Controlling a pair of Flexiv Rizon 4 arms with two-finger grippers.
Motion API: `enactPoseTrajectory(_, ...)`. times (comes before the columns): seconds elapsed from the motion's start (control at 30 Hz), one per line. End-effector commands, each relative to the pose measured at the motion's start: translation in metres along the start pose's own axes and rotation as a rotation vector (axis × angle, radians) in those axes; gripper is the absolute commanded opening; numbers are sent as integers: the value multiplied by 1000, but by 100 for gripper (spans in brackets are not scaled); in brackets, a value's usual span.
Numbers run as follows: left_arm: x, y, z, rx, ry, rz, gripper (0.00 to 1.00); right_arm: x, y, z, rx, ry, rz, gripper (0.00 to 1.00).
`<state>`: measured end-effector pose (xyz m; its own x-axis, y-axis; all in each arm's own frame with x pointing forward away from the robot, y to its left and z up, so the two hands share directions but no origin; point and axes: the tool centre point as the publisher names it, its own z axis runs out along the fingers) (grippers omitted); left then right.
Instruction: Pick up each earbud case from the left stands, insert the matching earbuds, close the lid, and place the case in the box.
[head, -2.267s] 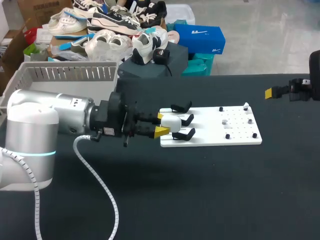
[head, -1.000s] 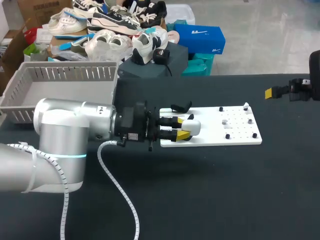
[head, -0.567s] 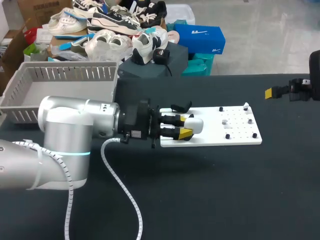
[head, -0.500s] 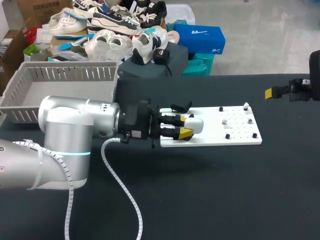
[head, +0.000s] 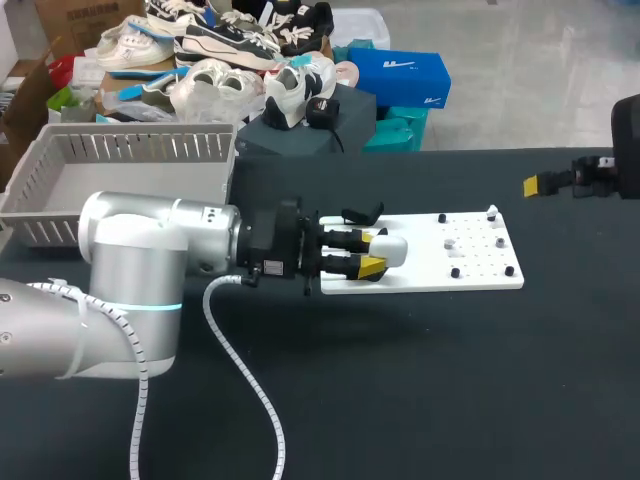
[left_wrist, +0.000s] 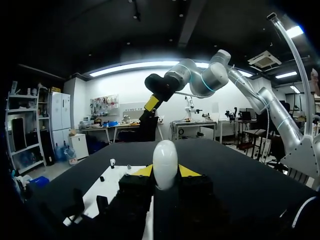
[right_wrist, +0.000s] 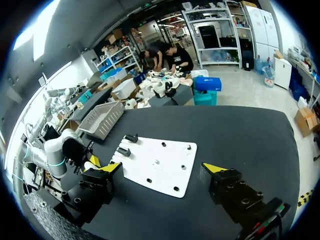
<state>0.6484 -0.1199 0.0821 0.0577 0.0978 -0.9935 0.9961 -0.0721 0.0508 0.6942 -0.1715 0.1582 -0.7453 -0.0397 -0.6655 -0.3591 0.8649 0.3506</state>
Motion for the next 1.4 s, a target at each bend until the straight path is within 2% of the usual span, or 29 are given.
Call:
enactPoseTrajectory(0.03, 1, 2, 0, 5, 0, 0, 0, 9, 18, -5, 11, -18, -16, 100)
enactPoseTrajectory(0.57, 1, 2, 0, 5, 0, 0, 0, 23, 91, 1, -26, -28, -115, 100)
enactPoseTrajectory(0.87, 1, 2, 0, 5, 0, 0, 0, 33, 126, 16, -62, 12, -135, 100)
enactPoseTrajectory(1.1, 1, 2, 0, 5, 0, 0, 0, 45, 141, 32, -18, 90, -145, 100)
enactPoseTrajectory(1.4, 1, 2, 0, 5, 0, 0, 0, 56, 151, 36, 3, 106, -130, 100)
